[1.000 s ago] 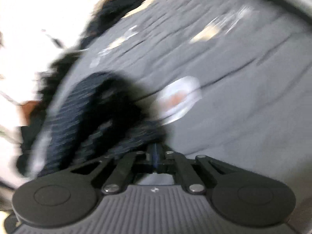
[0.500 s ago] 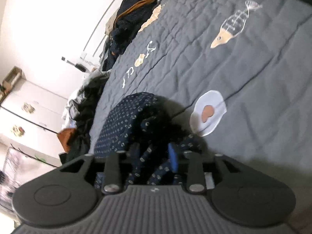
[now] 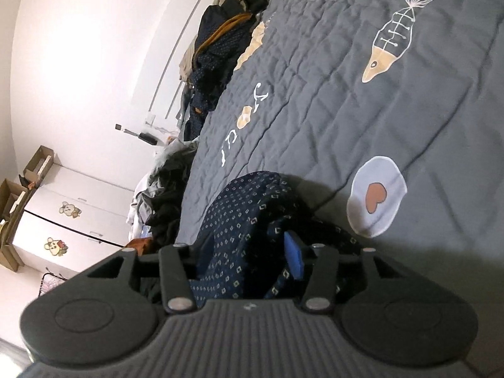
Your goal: Fold clothes
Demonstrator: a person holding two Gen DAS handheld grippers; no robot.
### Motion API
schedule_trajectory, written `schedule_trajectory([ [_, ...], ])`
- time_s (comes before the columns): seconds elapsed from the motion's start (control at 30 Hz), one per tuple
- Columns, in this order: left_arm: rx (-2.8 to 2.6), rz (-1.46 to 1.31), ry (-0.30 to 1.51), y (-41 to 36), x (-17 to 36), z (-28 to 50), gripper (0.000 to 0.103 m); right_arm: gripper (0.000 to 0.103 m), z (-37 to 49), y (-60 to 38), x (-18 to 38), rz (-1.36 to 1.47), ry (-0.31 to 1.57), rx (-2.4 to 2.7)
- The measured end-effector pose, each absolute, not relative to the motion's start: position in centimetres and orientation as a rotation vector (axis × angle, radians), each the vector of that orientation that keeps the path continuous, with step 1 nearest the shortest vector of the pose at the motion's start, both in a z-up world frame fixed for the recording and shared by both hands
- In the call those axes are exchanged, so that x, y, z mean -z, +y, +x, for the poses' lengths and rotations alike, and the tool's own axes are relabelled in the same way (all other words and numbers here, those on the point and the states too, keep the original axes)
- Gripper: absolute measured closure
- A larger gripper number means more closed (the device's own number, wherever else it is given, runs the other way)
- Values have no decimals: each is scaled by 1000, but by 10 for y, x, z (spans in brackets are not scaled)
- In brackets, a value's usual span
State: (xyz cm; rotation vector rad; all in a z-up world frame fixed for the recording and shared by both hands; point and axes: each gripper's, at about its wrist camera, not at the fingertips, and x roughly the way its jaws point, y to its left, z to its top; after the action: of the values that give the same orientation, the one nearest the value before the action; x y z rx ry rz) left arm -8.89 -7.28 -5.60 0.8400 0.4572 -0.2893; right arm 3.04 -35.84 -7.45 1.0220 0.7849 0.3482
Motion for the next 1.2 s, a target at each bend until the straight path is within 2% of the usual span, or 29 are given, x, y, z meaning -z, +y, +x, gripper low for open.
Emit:
schedule_trajectory([
  [0.1,304,883,485,-74,66,-88,60,54,36,-354,79,1016,796,-328],
  [0.13,313,892,492,-75,68,-88,66,55,38,-352,81,1011,797,-320],
  [0.17,323,898,499,-75,70,-89,85,58,39,-350,82,1006,798,-312],
  [0.2,335,903,506,-75,71,-90,92,73,41,-349,83,1001,799,-304],
  [0.23,346,908,513,-76,73,-91,93,92,42,-347,85,998,799,-297],
  [0.5,314,858,381,-58,45,-112,97,95,20,-349,53,996,667,-327],
  [0.7,383,931,439,-63,59,-122,97,95,0,-351,40,921,675,-340],
  [0.93,395,978,499,-70,77,-117,93,95,15,-346,78,810,803,-231],
  [1.0,397,952,514,-68,74,-117,84,95,17,-347,84,814,813,-221],
  [1.07,404,904,517,-64,67,-117,70,95,13,-348,81,826,807,-223],
  [1.2,445,741,494,-54,46,-114,58,95,6,-350,75,836,793,-234],
])
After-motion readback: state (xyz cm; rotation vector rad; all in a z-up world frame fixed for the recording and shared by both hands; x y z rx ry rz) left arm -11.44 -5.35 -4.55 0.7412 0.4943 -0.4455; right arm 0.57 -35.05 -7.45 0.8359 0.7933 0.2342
